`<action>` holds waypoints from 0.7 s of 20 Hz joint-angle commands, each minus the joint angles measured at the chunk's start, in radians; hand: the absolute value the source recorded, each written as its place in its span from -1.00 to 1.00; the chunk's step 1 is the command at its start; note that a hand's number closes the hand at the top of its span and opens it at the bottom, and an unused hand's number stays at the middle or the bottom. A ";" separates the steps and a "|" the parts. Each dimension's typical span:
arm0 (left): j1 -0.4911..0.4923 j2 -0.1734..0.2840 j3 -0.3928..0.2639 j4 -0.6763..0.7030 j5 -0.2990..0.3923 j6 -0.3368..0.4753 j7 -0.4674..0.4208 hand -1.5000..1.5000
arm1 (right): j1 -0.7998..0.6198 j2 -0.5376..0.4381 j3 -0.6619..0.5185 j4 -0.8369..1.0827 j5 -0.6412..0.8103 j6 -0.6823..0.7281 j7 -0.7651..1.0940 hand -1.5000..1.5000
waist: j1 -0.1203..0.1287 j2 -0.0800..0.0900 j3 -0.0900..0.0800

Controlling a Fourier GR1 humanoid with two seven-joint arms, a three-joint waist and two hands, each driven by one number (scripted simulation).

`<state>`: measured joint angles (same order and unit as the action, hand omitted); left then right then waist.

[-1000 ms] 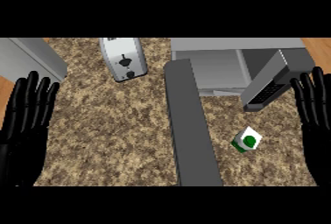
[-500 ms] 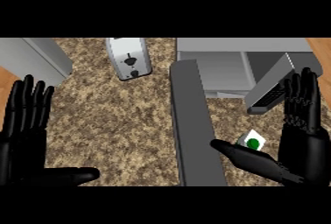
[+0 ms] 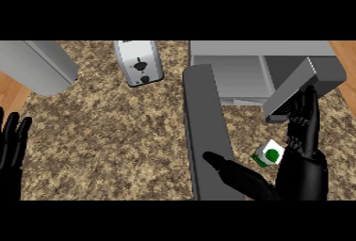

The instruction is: Pick up the milk, place it into the microwave and close the microwave

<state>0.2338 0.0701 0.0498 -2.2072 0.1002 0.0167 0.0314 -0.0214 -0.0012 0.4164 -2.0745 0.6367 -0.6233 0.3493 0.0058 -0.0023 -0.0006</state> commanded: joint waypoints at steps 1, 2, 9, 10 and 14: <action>0.080 0.005 0.041 -0.058 0.051 -0.044 -0.016 -1.00 | 0.009 0.001 0.025 -0.042 0.107 -0.021 0.113 -1.00 | -0.001 0.000 0.000; 0.034 0.006 0.037 -0.044 0.034 -0.029 0.012 -1.00 | 0.043 0.001 0.006 0.003 0.064 -0.052 0.048 -1.00 | -0.004 0.001 0.001; 0.089 0.017 0.108 -0.079 0.108 -0.083 0.003 -1.00 | 0.095 0.001 0.120 0.145 0.065 -0.223 0.006 -1.00 | -0.002 0.002 0.001; 0.220 -0.009 0.095 -0.087 0.131 -0.158 -0.074 -1.00 | 0.092 0.001 0.042 0.122 -0.007 -0.160 -0.040 -1.00 | 0.002 0.001 0.001; 0.257 -0.026 0.102 -0.181 0.134 -0.157 -0.028 -1.00 | 0.115 0.000 0.029 0.171 -0.074 -0.180 -0.111 -1.00 | 0.002 0.001 0.001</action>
<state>0.4289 0.0622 0.1519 -2.3097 0.2211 -0.1213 -0.0220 0.0811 -0.0260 0.4341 -1.9881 0.5903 -0.7616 0.3080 0.0058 -0.0031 -0.0003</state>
